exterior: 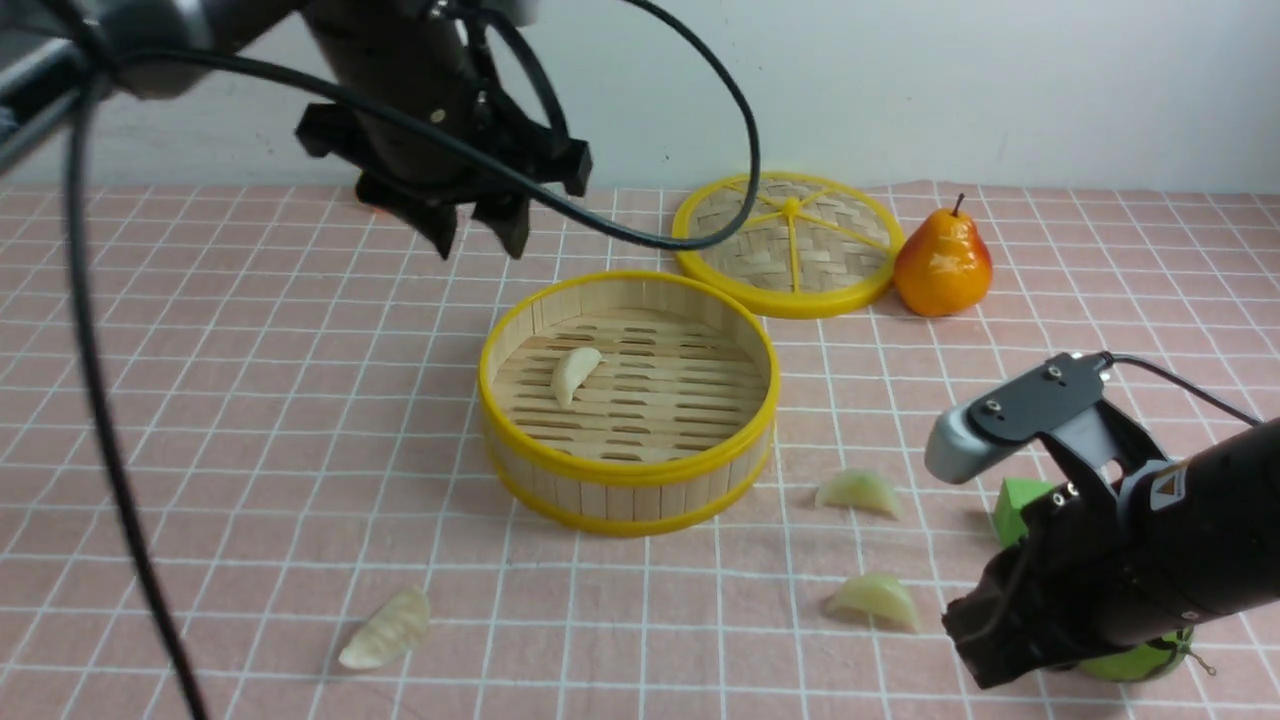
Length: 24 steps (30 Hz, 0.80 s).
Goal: Put the dumplings into the steamer on the table with the pink tablecloth.
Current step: 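Reach for and grasp a dumpling on the table with the left gripper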
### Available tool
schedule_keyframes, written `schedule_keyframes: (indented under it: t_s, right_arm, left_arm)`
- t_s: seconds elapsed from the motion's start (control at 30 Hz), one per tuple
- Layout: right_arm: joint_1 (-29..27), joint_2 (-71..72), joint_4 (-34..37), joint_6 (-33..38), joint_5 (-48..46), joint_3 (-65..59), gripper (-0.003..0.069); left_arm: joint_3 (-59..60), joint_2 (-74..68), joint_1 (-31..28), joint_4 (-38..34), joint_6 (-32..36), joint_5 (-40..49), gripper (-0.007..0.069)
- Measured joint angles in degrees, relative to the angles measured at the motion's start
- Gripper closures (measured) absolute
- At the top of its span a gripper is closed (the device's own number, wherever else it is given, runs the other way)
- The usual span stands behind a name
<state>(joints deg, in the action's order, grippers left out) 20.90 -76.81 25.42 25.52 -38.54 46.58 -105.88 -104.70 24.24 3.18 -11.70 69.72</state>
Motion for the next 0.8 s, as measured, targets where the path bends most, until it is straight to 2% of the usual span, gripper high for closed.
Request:
schedule_keyframes:
  t_s: [0.1,0.23,0.33,0.57,0.7,0.8]
  right_arm:
    - [0.0,0.0,0.59,0.0,-0.66,0.0,0.0647]
    - [0.0,0.0,0.91,0.05,-1.48,0.0,0.0645]
    - [0.0,0.0,1.09,0.05,-1.48,0.0,0.0645]
    - [0.0,0.0,2.4,0.49,-1.43,0.0,0.0645]
    - [0.0,0.0,2.91,0.97,-1.49,0.0,0.0645]
    - [0.0,0.0,2.98,1.03,-1.49,0.0,0.0645]
  left_arm:
    - [15.43,5.04,-0.06,-1.11,0.2,-0.34,0.0314]
    - [33.26,7.62,0.08,-1.04,1.2,-9.31,0.031]
    - [39.82,7.82,0.08,0.09,1.28,-15.46,0.0286]
    - [45.17,6.54,0.08,0.96,1.28,-29.31,0.0197]
    - [45.23,4.47,0.08,1.03,1.28,-30.94,0.0151]
    - [45.23,2.06,0.08,1.29,1.28,-30.77,0.0144]
